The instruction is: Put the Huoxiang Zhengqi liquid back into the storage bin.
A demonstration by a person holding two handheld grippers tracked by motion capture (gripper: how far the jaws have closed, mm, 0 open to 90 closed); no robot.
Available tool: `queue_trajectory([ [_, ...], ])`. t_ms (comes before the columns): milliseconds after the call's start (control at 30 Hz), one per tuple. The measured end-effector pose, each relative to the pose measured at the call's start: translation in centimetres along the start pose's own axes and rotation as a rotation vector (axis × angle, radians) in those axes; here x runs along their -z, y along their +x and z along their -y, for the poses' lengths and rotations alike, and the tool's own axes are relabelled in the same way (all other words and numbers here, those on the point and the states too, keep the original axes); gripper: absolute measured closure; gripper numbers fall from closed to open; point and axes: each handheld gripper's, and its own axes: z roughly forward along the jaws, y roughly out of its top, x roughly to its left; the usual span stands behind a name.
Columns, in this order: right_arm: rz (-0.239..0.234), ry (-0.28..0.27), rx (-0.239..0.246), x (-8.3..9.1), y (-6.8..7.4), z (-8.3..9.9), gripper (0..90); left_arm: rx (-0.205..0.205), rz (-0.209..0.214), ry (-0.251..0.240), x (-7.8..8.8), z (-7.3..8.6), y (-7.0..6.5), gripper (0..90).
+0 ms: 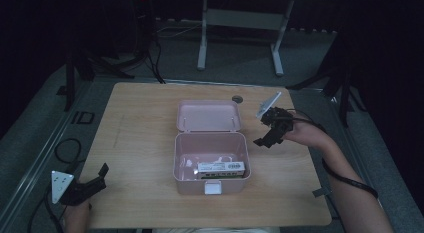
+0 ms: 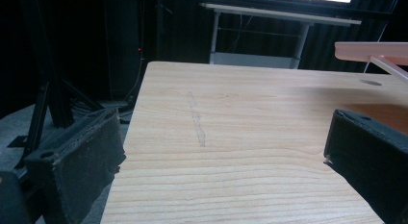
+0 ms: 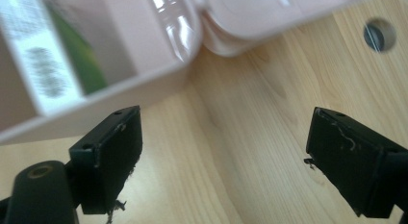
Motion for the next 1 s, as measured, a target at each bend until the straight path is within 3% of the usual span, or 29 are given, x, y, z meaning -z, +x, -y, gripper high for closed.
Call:
queue_trajectory([
  [67,0.009,-0.010,-0.020,-0.4,-0.3,0.5,12.3,0.001,0.000,-0.001,0.0,0.0,0.0,0.2],
  [100,0.057,-0.033,-0.042,-1.6,-0.7,1.6,12.4,0.000,0.000,0.000,0.0,0.0,0.0,0.2],
  [233,0.106,-0.076,-0.101,-3.6,-1.3,3.4,12.3,0.000,0.000,0.000,0.0,0.0,0.0,0.2],
  [467,0.130,-0.122,-0.151,-5.9,-1.3,5.2,12.4,0.000,0.001,-0.003,0.0,0.0,0.0,0.2],
  [500,0.133,-0.156,-0.174,-6.6,-1.2,5.8,12.4,0.000,0.001,-0.003,0.0,0.0,0.0,0.2],
  [633,0.125,-0.186,-0.203,-7.8,-0.9,7.0,12.4,0.001,0.001,-0.003,0.0,0.0,0.0,0.2],
  [767,0.147,-0.223,-0.228,-8.6,-0.7,8.2,12.1,0.002,0.001,-0.004,0.0,0.0,0.0,0.2],
  [867,0.147,-0.279,-0.283,-8.8,-0.7,9.4,12.1,0.002,0.001,-0.004,0.0,0.0,0.0,0.2],
  [1000,0.195,-0.366,-0.323,-8.7,-0.3,11.3,12.1,0.002,0.000,-0.003,0.0,0.0,0.0,0.2],
])
